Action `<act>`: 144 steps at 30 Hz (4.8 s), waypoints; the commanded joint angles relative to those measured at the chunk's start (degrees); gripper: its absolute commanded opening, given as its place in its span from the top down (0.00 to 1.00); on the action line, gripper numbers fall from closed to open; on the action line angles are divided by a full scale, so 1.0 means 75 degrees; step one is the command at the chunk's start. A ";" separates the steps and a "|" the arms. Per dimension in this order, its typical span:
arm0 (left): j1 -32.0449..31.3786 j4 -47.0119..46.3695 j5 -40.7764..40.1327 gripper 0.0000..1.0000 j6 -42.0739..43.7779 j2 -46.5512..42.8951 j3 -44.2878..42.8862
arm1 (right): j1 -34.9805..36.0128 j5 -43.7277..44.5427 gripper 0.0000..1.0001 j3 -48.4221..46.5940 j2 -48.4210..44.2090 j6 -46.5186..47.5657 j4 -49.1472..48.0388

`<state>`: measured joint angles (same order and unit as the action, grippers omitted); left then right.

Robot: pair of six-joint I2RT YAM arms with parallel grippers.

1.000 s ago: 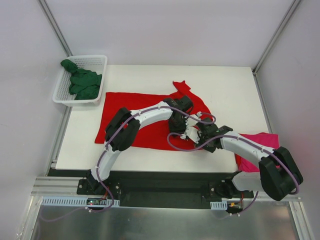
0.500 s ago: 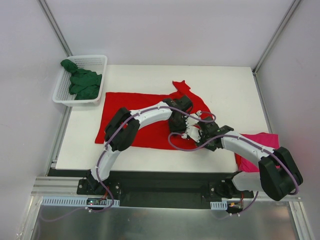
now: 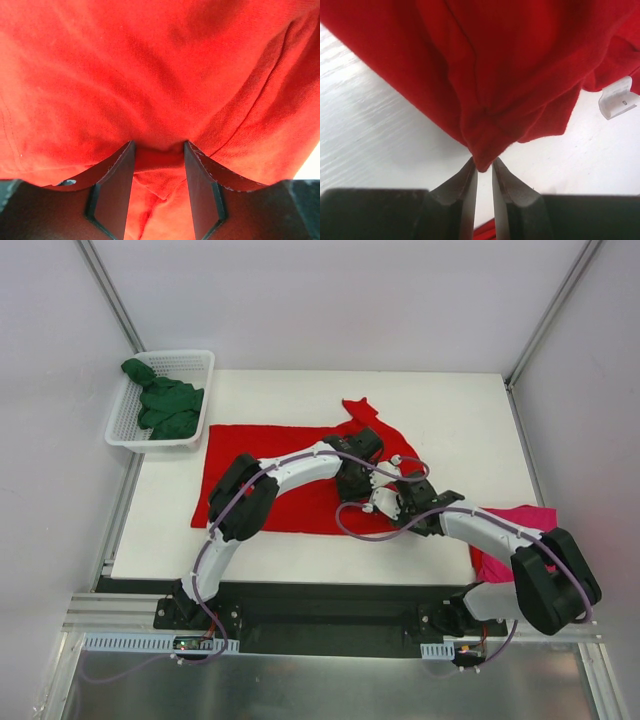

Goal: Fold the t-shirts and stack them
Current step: Fold the flattened tshirt in 1/3 of the way

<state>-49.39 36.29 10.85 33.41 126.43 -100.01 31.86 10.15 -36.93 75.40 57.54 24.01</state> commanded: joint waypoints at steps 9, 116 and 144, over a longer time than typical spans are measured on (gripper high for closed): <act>-0.0165 0.0727 0.0440 0.57 0.0268 -0.0861 0.0513 | -0.0813 0.1693 0.81 -0.0326 0.1337 -0.0301 -0.1443; 0.1030 0.0481 -0.0967 0.61 0.0737 -0.2408 0.2471 | -0.4388 -0.5971 0.61 -0.2635 0.2005 -0.3419 0.1698; 0.0960 0.0528 -0.1295 0.60 0.0901 -0.2444 0.2858 | -0.3462 -0.5397 0.63 -0.2131 0.2100 -0.2469 0.0208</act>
<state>-41.34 38.70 2.33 39.27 108.29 -77.19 5.08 -30.70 -53.78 92.01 36.49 25.67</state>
